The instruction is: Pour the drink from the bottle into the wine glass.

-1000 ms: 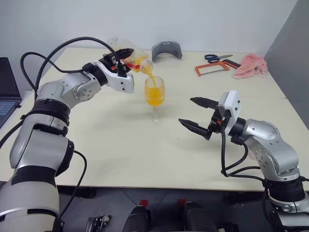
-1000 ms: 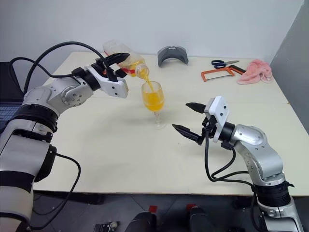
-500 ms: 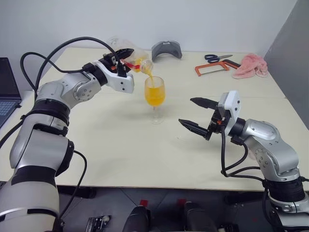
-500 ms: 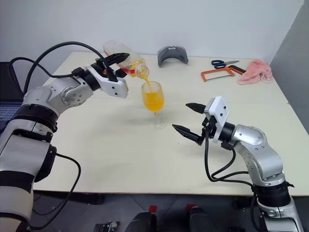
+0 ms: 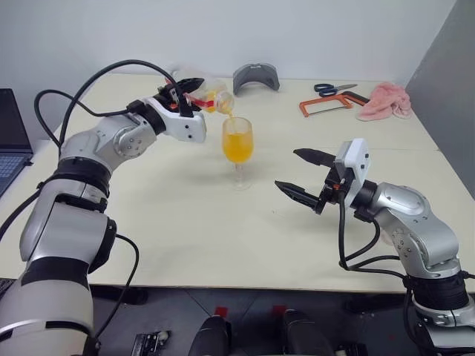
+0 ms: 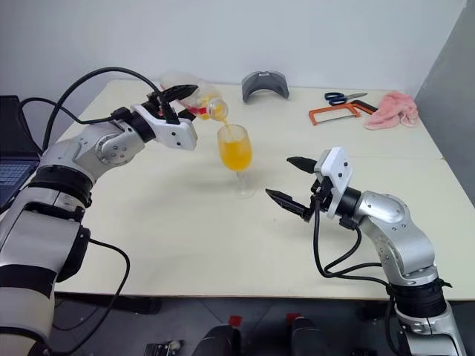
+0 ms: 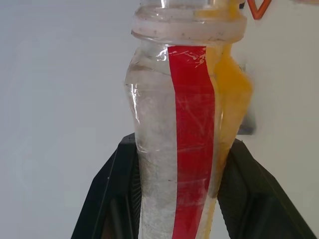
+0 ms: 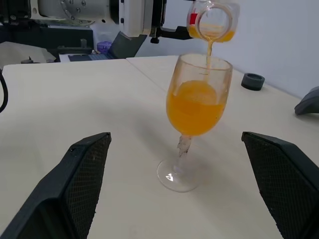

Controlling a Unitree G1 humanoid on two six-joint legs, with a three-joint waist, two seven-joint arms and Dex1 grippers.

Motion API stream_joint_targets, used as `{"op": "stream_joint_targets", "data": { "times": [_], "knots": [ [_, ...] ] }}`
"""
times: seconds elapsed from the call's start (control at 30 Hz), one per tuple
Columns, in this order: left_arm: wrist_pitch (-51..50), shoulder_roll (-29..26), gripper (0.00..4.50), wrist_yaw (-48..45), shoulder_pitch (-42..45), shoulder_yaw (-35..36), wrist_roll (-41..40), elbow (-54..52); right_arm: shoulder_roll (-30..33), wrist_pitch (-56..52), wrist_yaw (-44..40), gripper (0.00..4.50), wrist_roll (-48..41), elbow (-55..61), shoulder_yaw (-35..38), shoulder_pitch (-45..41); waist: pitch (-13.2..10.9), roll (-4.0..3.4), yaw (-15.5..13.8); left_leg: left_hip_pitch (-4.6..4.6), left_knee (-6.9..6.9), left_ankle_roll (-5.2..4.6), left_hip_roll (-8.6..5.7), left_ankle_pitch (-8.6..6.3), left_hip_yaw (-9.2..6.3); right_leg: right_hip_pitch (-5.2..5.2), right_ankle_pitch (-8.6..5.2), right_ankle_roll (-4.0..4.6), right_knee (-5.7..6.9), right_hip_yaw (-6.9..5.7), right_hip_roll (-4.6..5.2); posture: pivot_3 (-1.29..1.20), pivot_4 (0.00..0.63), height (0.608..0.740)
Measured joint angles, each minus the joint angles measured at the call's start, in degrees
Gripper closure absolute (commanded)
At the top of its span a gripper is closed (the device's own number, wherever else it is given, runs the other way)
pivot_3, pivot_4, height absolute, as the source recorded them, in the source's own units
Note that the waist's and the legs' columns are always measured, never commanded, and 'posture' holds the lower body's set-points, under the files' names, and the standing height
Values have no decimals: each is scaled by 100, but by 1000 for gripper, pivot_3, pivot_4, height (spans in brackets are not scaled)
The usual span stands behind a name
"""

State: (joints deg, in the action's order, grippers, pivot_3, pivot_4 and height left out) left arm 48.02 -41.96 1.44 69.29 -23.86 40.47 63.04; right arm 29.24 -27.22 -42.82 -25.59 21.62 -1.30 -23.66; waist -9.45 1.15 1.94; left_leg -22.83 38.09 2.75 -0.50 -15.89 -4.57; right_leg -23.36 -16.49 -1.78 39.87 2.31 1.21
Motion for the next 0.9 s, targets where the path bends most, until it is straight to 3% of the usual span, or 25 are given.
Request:
{"op": "stream_joint_targets", "data": {
  "times": [0.4, 0.7, 0.9],
  "knots": [
    [-773, 405, 2829, -1372, -952, 1176, -1968, -756, -217, 502, 170, 0, 415, -68, -78, -121, 0, 0, 17, 2, 3, 2, 4, 1, -5, -4, 0, 0, 5, 5, 1, 0, 150, 740],
    [-3059, 784, 2830, -2743, -2983, 2560, -4416, -2839, -321, 17, 177, 0, 241, 378, -560, -141, 1, -1, 128, 2, 6, 7, 19, 4, -34, -5, 0, 1, 12, 3, 3, 0, 150, 740],
    [-4746, 1105, 2838, -3303, -3817, 3583, -6209, -3842, -594, -735, 346, 0, 251, 433, -1234, -605, 3, 1, 137, 5, 10, 4, 19, 3, -41, -3, 0, 1, 15, 0, 3, 0, 150, 740]
  ]
}}
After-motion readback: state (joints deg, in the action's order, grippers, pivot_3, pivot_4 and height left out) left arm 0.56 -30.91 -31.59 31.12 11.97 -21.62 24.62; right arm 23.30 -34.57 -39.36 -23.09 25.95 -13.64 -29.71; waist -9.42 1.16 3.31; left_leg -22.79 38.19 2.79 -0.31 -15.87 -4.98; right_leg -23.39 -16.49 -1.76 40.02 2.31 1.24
